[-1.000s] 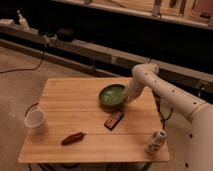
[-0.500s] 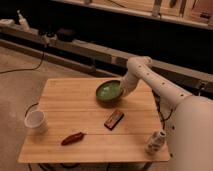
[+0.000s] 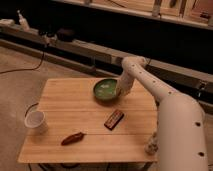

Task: Drag the ceramic bowl in a circle

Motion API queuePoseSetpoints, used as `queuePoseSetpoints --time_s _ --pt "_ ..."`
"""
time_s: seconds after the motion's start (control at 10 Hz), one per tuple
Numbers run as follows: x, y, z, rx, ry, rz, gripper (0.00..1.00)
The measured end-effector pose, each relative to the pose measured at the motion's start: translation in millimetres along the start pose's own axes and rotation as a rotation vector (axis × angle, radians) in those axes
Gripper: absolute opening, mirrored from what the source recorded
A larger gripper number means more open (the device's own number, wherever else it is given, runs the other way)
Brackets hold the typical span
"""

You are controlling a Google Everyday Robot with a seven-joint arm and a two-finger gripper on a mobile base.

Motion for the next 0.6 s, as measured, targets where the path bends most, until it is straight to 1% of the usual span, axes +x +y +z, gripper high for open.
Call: queuePoseSetpoints --time_s 0.3,0.5,0.6 --pt "-1 -35 11 -0.019 0.002 -0.058 0.0" --pt "-1 -59 13 -0.051 0.018 -0.104 0.0" --pt "-3 -76 15 -0.081 0.036 -0.138 0.0"
